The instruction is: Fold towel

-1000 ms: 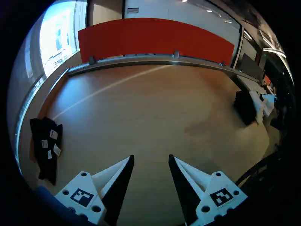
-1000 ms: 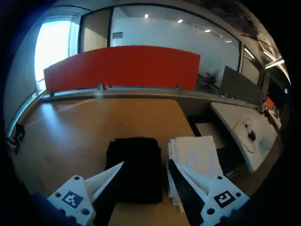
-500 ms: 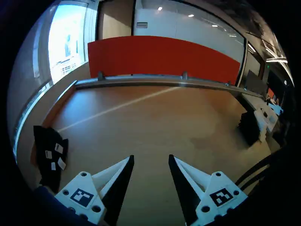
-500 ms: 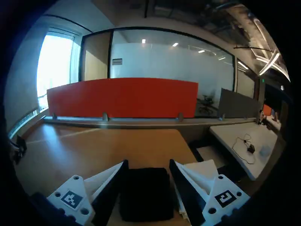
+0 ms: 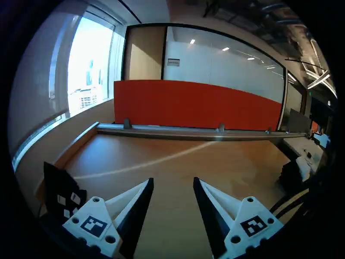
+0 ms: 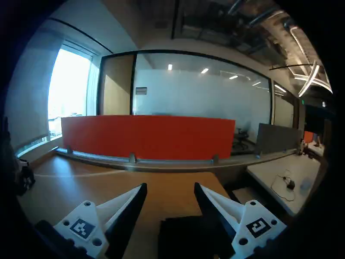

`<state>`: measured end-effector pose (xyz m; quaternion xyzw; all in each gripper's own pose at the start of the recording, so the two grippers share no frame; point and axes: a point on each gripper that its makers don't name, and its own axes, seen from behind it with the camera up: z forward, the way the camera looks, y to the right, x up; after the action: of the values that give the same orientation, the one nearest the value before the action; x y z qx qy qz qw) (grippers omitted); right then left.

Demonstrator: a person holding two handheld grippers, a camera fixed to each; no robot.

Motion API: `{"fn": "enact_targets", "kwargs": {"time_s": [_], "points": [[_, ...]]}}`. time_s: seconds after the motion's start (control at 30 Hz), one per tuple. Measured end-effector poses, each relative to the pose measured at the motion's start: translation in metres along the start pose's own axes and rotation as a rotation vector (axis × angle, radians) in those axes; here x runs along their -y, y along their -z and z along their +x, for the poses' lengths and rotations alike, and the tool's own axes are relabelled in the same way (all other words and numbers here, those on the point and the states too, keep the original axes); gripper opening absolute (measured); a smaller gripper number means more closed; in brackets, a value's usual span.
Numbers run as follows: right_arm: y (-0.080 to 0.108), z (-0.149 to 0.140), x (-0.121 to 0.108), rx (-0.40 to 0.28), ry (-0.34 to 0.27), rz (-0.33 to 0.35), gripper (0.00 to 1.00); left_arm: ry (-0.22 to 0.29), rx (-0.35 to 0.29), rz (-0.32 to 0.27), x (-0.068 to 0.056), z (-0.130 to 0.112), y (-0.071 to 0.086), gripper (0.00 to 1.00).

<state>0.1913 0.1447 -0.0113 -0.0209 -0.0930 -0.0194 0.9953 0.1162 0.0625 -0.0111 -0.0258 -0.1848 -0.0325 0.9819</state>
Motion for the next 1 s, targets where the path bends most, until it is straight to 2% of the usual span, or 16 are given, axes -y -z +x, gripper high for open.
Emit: {"fn": "enact_targets", "kwargs": {"time_s": [0.3, 0.67, 1.0], "points": [[-0.003, 0.023, 0.046, -0.051, 0.003, 0.011, 0.84, -0.022, -0.093, 0.017, 0.011, 0.031, -0.007, 0.67], [-0.008, 0.038, 0.105, -0.084, 0.029, 0.02, 0.87, -0.024, -0.149, 0.009, 0.014, 0.054, -0.014, 0.67], [-0.007, 0.053, 0.149, -0.122, 0.005, 0.04, 0.87, -0.004, -0.182, -0.004, 0.017, 0.066, -0.015, 0.67]]}}
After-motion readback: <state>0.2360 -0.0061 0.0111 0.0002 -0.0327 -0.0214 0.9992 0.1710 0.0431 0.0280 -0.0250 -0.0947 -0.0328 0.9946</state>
